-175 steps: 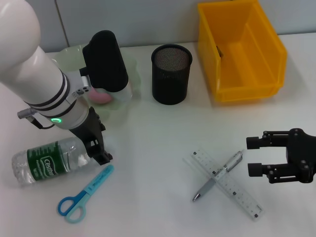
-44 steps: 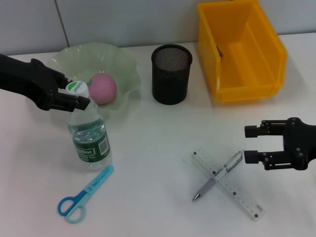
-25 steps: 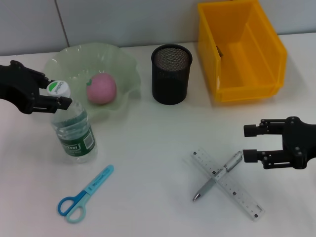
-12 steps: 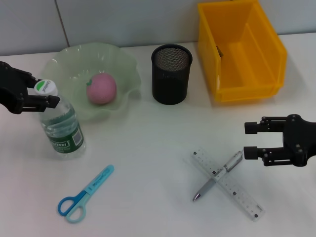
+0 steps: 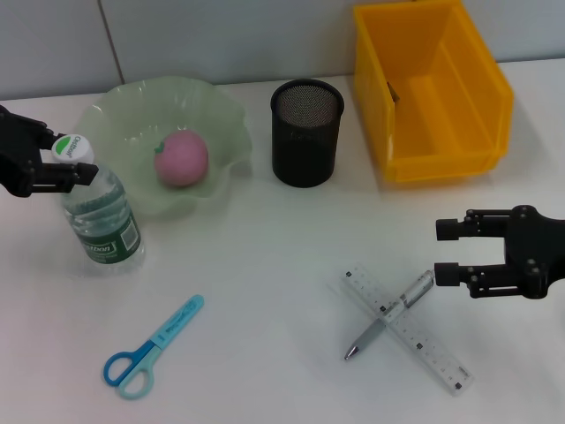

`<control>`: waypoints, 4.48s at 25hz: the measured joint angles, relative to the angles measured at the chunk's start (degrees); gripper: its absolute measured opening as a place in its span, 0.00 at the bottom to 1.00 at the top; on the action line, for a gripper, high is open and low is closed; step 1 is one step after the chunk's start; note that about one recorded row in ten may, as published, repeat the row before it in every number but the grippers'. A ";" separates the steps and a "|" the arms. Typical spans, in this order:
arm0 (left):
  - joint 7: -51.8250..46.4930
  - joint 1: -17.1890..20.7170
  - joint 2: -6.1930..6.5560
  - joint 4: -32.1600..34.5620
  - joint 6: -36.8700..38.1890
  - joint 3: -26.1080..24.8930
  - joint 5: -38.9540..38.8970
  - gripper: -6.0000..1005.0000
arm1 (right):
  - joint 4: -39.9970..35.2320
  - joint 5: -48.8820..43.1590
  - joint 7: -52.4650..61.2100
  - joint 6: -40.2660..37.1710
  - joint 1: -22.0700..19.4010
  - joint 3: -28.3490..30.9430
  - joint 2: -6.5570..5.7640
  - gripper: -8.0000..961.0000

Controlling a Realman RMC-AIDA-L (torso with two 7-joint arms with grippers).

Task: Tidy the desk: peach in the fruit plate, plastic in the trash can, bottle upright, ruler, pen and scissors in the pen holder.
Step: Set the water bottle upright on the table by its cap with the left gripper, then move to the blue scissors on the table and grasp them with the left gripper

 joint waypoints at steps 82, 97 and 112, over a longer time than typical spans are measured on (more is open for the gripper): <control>14.41 0.35 -4.00 -22.03 3.54 5.74 -40.49 0.85 | -0.28 0.15 2.43 -1.66 0.82 2.95 -1.97 0.76; -10.27 4.18 -3.79 11.65 4.94 18.27 -20.47 0.85 | -0.53 -0.33 3.23 -2.51 0.27 2.76 -2.88 0.76; -48.30 -0.85 -3.91 22.59 7.71 34.27 1.45 0.84 | -2.44 -0.63 3.77 -2.29 0.52 2.29 -2.69 0.76</control>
